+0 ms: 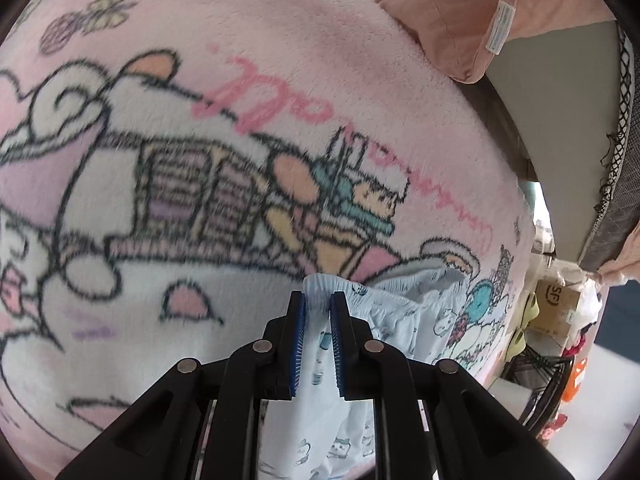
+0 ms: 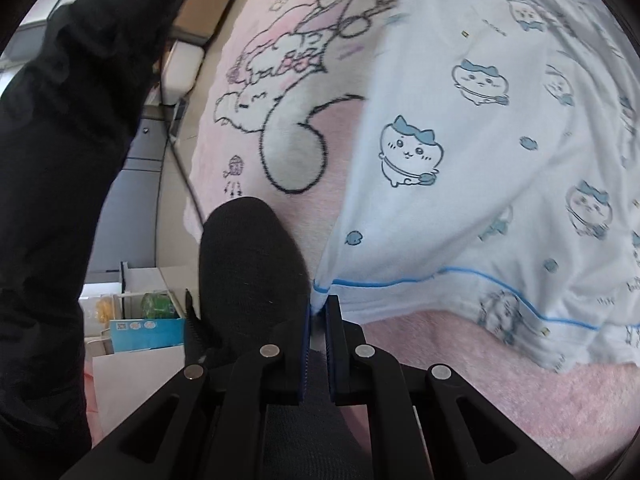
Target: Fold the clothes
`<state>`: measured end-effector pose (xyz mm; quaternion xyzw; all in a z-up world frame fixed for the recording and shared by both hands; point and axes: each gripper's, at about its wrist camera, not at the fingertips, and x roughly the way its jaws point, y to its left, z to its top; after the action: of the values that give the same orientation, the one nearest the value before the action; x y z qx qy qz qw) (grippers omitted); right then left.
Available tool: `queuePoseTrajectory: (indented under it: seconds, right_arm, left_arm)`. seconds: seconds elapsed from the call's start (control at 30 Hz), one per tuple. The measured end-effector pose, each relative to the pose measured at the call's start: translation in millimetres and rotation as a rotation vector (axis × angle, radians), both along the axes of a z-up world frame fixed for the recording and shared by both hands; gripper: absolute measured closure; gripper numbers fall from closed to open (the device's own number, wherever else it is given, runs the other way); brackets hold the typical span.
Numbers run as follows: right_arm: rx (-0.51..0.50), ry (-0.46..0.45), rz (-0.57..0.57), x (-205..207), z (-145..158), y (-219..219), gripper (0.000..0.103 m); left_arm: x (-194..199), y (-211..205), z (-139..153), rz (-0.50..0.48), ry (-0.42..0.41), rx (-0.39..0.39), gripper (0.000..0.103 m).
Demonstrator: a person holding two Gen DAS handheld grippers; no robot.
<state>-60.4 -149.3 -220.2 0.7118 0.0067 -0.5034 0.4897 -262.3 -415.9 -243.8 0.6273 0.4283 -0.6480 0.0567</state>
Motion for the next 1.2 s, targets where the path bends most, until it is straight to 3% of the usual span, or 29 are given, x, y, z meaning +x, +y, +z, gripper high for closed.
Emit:
queuePoseTrajectory:
  seconds: [0.33, 0.6, 0.73, 0.8, 0.87, 0.9, 1.03, 1.2]
  right_arm:
    - [0.024, -0.056, 0.068, 3, -22, -33, 0.098]
    - [0.081, -0.071, 0.118, 13, -45, -58, 0.098]
    - [0.127, -0.069, 0.124, 15, -56, -67, 0.093]
    - [0.139, -0.069, 0.115, 17, -58, -69, 0.083]
    - [0.155, -0.033, 0.115, 19, -55, -72, 0.044]
    - [0.166, -0.009, 0.116, 21, -53, -73, 0.040]
    - [0.203, 0.050, 0.114, 23, -47, -75, 0.037]
    - [0.206, 0.076, 0.109, 29, -36, -72, 0.037]
  left_arm:
    - [1, -31, -40, 0.021, -0.026, 0.004, 0.092]
    - [20, -63, -42, 0.064, -0.012, -0.002, 0.092]
    - [34, -73, -30, 0.078, 0.002, -0.018, 0.092]
    - [39, -74, -23, 0.064, 0.003, -0.027, 0.092]
    - [45, -74, -16, 0.044, 0.001, -0.042, 0.091]
    - [49, -74, -12, 0.035, -0.005, -0.059, 0.091]
    - [61, -69, 5, -0.008, -0.020, -0.110, 0.091]
    - [71, -64, 31, -0.030, 0.035, -0.109, 0.087]
